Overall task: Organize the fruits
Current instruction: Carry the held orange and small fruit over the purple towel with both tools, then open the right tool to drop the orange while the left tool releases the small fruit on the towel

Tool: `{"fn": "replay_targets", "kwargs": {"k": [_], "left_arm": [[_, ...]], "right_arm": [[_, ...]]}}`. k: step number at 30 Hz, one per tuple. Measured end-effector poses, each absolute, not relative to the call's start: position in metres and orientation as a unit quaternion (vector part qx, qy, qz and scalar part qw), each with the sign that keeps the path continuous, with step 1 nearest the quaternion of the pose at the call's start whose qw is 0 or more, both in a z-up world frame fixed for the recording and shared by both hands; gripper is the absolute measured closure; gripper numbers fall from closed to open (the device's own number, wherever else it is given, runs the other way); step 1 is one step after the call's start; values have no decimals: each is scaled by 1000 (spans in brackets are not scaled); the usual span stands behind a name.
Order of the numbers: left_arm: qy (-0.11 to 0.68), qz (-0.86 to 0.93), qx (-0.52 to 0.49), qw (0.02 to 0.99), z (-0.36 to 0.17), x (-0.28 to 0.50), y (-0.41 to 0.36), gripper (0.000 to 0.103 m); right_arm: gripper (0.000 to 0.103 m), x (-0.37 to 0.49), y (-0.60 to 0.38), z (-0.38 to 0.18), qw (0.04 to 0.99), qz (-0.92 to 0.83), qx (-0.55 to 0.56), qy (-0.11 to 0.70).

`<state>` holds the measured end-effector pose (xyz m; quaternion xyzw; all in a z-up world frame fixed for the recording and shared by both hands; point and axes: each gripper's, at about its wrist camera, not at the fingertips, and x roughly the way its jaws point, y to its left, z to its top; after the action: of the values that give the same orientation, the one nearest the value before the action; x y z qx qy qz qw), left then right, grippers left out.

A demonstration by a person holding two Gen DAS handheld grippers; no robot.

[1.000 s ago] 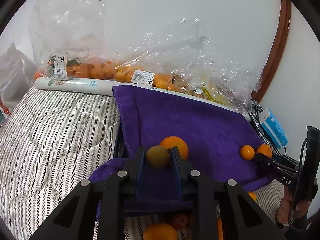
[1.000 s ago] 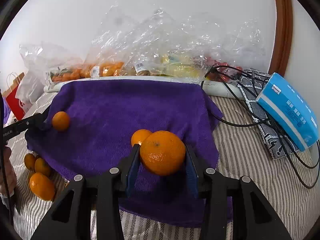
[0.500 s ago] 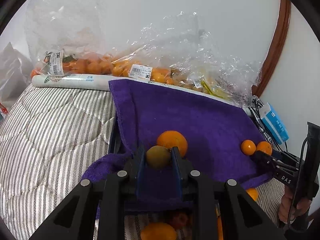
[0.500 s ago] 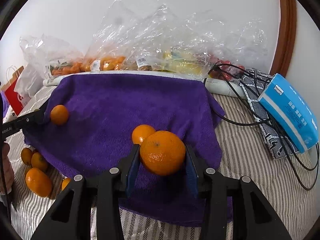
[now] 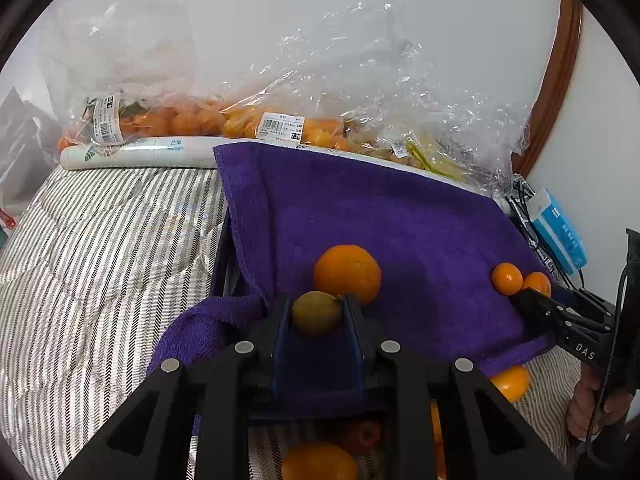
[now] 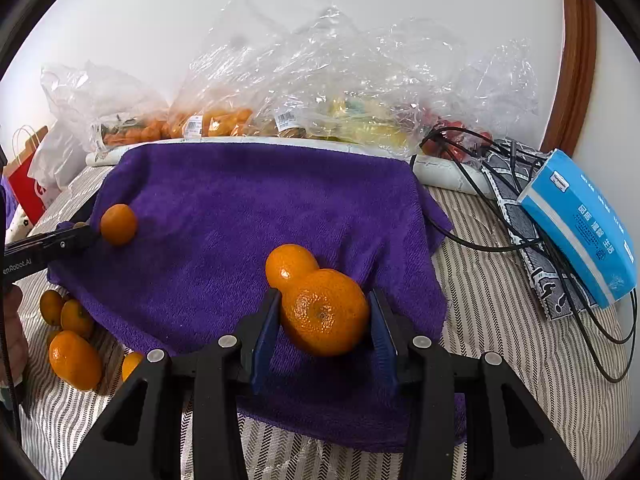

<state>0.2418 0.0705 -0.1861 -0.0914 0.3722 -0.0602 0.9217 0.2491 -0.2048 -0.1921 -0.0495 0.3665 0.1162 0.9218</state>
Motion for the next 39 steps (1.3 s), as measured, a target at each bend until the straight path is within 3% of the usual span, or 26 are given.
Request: {"fn": "replay_targets", "kwargs": {"k": [12,18,23,33,39], "left_arm": [[372,-63,-87,922,-186,242,69,78],[369,-67,-82,923,-183,239,67,78],[360,-68,-82,927,-180,235,66,72],[338,-46,-86,936,-173,219,78,68],[333,-39,-86,938,-172,198,89,68]], "right_arm": [[59,247,-205,-189,924,121,-48,360],[53,242,-206,-184,929,120,-44,347],[47,238,-208,-178,937,106,-43,331],[47,221,-227,-156,948,100,30,300],[47,194,-205,-155,940,111,11,324]]}}
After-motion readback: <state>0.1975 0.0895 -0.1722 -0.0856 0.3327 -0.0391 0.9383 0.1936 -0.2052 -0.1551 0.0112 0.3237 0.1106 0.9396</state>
